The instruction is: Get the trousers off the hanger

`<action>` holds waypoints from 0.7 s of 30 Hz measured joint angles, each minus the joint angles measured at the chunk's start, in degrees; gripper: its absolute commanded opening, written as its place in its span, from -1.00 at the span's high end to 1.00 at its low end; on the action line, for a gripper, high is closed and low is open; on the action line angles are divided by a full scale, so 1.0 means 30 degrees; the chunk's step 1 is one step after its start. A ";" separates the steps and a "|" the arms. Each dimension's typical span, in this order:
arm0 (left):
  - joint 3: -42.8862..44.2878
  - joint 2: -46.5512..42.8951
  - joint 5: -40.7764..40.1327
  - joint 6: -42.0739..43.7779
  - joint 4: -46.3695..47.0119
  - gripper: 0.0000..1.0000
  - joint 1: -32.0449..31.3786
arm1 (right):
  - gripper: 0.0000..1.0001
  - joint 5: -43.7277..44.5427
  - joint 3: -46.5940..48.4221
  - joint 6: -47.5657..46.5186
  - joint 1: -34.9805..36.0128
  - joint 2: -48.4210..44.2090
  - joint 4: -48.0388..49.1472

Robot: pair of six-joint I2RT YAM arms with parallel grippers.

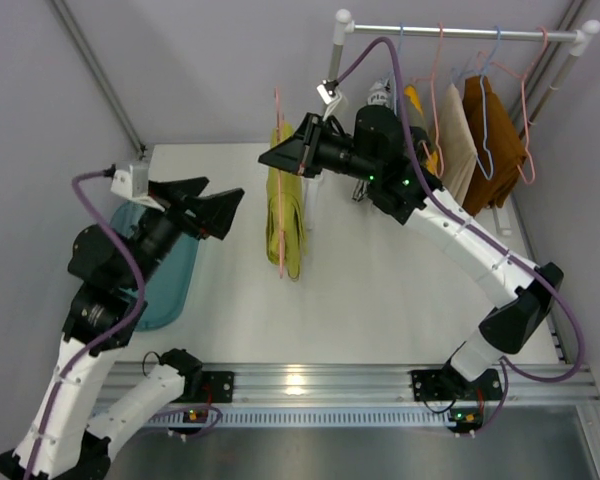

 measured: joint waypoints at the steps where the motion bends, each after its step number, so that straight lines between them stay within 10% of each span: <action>1: -0.0583 -0.0809 -0.0335 0.0816 0.0117 -0.98 0.0007 | 1.00 -0.0015 0.0000 -0.0058 -0.0029 -0.0044 -0.0066; 21: -0.8306 -0.3300 0.4211 0.7206 0.1479 -0.98 0.0015 | 1.00 0.0663 0.2135 -0.0262 -0.0131 -0.0561 -0.0663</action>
